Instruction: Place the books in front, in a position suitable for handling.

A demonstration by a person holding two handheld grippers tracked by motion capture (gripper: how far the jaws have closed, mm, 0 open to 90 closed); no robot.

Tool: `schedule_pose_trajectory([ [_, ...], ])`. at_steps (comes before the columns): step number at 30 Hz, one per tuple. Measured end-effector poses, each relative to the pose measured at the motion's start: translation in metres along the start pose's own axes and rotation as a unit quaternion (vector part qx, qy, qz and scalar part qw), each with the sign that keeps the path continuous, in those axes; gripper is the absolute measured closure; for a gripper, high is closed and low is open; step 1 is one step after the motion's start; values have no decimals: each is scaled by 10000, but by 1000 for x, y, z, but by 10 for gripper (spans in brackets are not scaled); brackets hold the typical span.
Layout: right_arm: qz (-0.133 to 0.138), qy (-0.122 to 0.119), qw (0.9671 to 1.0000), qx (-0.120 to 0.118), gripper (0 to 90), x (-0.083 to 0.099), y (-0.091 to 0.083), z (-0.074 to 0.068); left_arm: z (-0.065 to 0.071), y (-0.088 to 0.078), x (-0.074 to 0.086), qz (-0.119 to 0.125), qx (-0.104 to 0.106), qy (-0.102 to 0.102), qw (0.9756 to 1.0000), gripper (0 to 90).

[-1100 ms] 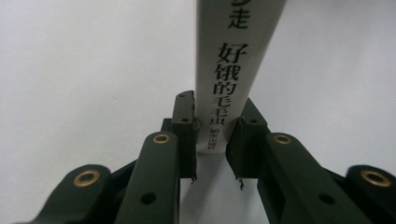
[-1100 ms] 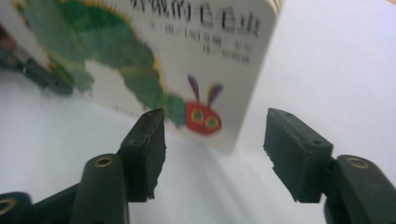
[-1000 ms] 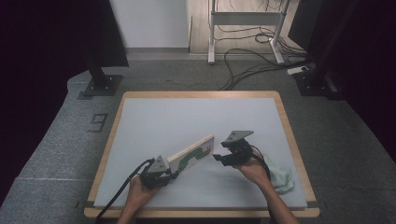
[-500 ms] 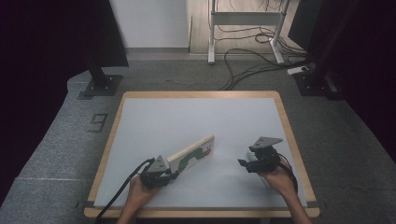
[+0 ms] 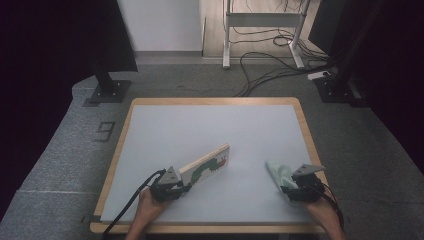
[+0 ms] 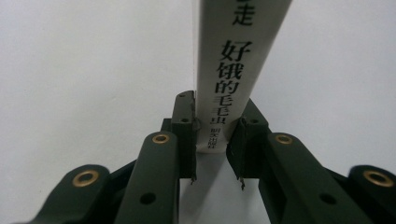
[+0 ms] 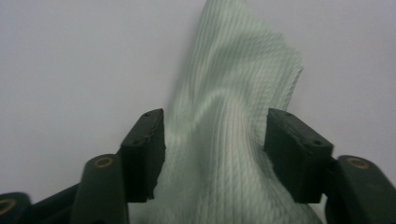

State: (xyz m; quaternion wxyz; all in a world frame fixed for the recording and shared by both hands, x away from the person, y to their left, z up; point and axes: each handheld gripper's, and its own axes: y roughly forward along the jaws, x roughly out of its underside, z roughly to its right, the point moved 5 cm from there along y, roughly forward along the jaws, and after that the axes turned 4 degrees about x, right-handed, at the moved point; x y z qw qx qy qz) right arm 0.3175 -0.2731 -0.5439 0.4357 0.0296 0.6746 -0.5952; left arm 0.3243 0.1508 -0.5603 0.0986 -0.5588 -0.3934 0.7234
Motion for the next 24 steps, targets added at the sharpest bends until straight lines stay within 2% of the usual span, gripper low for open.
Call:
schedule_pose_trajectory([
  [2, -74, 12, 9999, 94, 445, 9, 1, 3, 0, 0, 0, -3, -6, 1, 10000, 735],
  [6, -121, 19, 9998, 139, 563, 13, 0, 4, 0, 0, 0, -4, -4, -2, 10000, 735],
  [9, -148, -81, 9996, 218, 735, 14, -2, 1, 0, 0, 0, -6, -6, 2, 10000, 734],
  [10, -164, -81, 9995, 269, 765, 14, -3, 1, 0, 0, 0, -7, -5, 1, 10000, 734],
  [13, -129, 68, 9995, 270, 796, 14, -3, 3, 0, 0, 0, -7, -1, -6, 10000, 735],
  [16, -113, 99, 9994, 299, 801, 12, -3, 2, 0, 0, 0, -1, 25, -27, 10000, 735],
  [20, 116, 144, 9998, 16, 799, -1, -8, -5, 0, 0, 0, -3, 24, -25, 10000, 735],
  [24, 331, -9, 9988, -358, 797, -21, -10, -20, 0, 0, 0, -4, 23, -24, 10000, 735],
])
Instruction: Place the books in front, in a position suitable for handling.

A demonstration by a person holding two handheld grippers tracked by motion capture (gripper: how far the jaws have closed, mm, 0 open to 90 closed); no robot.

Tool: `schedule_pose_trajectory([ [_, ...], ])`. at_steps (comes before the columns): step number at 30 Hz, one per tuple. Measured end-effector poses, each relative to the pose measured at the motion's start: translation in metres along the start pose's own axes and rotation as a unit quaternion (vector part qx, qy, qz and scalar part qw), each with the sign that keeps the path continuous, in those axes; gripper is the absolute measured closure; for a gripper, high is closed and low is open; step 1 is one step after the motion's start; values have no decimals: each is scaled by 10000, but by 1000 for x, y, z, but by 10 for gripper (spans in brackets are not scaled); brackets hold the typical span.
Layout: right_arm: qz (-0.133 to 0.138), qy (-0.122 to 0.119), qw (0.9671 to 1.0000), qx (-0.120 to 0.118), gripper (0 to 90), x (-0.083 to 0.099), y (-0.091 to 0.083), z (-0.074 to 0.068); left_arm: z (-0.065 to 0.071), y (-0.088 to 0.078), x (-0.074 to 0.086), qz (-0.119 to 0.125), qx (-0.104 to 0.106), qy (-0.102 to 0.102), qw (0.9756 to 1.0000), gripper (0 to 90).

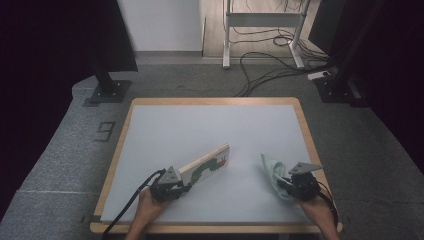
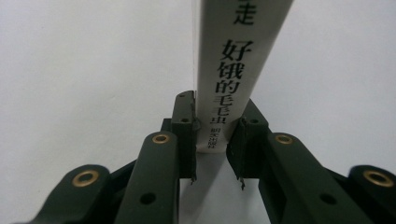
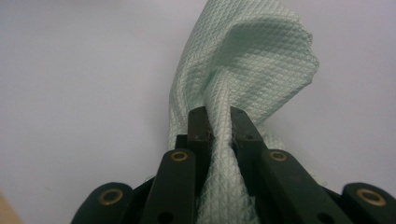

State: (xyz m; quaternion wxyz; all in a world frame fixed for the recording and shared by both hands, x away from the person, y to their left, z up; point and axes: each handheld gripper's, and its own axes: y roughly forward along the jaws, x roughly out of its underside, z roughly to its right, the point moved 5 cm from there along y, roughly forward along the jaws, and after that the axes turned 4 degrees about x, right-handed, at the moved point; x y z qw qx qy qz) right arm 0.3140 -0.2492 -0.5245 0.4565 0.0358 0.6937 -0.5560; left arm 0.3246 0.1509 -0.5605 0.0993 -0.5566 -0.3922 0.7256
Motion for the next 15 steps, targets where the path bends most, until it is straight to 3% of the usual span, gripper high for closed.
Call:
schedule_pose_trajectory([
  [8, 184, -344, 9970, -671, 796, -36, 20, -39, 0, 0, 0, -11, -26, 26, 10000, 734],
  [12, 224, -563, 9935, -961, 795, -53, 34, -62, 0, 0, 0, -11, -18, 15, 10000, 734],
  [13, 224, -563, 9935, -961, 795, -53, 34, -62, 0, 0, 0, -11, -18, 15, 10000, 735],
  [14, 243, -704, 9907, -1136, 795, -63, 42, -78, 0, 0, 0, -11, -16, 15, 10000, 734],
  [15, 244, -761, 9898, -1183, 795, -66, 45, -83, 0, 0, 0, -8, -8, 10, 10000, 734],
])
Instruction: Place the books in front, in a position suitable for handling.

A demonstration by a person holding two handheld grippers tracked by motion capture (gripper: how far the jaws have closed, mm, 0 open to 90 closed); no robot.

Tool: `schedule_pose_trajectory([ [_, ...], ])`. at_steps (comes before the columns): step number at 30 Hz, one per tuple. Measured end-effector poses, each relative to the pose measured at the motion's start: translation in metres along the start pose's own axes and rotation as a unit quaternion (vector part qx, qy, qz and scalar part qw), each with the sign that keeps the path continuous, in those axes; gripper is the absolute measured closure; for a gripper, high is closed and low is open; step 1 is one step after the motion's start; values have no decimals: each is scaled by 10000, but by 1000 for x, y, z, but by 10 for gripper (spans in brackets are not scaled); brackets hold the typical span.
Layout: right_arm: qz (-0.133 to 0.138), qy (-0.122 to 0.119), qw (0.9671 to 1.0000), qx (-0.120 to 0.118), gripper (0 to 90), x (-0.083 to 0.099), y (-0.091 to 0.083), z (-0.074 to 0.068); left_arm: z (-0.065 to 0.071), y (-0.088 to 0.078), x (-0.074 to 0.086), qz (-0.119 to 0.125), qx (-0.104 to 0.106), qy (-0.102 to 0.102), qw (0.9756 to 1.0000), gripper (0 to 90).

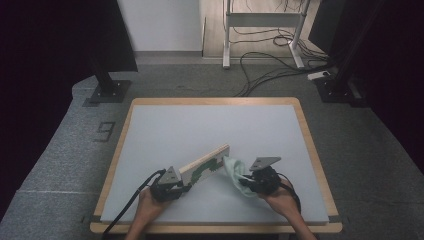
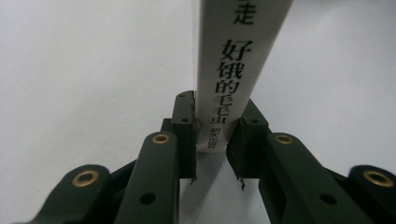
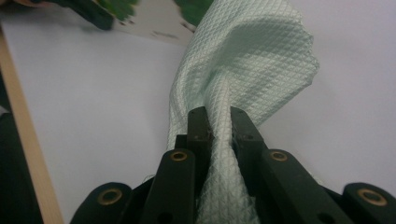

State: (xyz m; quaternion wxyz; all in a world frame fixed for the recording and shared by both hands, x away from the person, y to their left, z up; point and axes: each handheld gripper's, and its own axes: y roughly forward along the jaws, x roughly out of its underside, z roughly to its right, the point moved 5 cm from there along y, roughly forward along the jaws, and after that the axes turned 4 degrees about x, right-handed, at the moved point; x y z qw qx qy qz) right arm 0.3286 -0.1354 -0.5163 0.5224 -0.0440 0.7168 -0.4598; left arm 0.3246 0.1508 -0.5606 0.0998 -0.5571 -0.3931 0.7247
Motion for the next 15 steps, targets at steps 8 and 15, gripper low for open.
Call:
schedule_pose_trajectory([
  [8, -11, -378, 9984, -408, 794, -27, 38, -31, -1, 0, 0, 5, 40, -42, 10000, 735],
  [15, -32, -524, 9966, -637, 793, -43, 67, -51, -1, 0, 0, 12, 54, -53, 10000, 735],
])
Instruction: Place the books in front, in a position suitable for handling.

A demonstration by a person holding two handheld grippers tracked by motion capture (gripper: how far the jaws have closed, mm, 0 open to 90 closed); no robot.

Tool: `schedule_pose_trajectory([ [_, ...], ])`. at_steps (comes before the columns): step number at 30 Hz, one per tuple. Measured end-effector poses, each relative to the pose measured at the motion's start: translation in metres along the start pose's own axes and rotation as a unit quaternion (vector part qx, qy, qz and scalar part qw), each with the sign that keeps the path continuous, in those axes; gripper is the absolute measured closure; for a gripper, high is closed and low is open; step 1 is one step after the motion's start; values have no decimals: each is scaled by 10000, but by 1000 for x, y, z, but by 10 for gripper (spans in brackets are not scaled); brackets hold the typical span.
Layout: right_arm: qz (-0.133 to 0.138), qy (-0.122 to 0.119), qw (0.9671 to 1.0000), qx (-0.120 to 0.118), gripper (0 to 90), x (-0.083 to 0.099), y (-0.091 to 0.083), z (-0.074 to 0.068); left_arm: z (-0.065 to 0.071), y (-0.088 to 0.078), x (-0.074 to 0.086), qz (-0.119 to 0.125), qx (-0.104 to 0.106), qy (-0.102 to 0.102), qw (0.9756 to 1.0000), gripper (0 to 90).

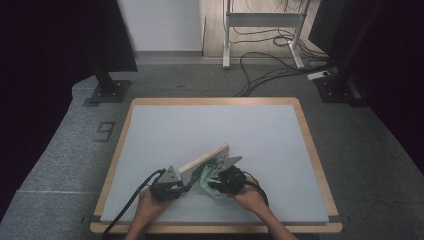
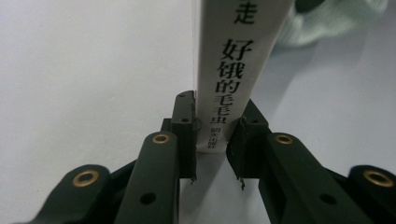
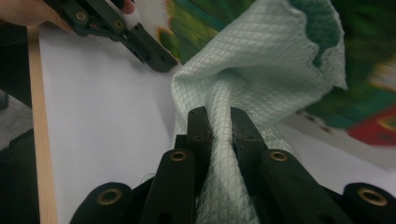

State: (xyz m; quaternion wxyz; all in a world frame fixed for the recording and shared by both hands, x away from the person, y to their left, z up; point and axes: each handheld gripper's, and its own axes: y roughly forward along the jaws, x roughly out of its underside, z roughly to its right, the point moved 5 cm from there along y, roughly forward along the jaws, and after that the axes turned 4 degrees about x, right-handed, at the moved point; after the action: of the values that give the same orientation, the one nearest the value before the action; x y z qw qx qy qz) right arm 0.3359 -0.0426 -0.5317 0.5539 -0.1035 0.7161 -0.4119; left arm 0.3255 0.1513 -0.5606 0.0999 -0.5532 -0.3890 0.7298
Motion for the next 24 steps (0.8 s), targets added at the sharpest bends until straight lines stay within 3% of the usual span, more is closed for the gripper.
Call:
schedule_pose_trajectory([
  [5, 26, -49, 9999, -117, 792, -7, 14, -8, 0, 0, 0, -2, 17, -19, 10000, 735],
  [11, 78, 18, 9995, -306, 783, -1, 33, -11, 0, 0, 0, -7, 2, -10, 10000, 735],
  [13, 63, 28, 9993, -357, 749, -2, 31, -10, 0, 0, 0, -4, 5, -15, 10000, 735],
  [19, 192, 13, 9993, -313, 495, -14, 9, -5, 0, 0, 0, -1, 4, -6, 10000, 734],
  [24, 245, -32, 9997, -93, 424, -16, -9, 2, 0, 0, 0, -8, -1, 4, 10000, 733],
])
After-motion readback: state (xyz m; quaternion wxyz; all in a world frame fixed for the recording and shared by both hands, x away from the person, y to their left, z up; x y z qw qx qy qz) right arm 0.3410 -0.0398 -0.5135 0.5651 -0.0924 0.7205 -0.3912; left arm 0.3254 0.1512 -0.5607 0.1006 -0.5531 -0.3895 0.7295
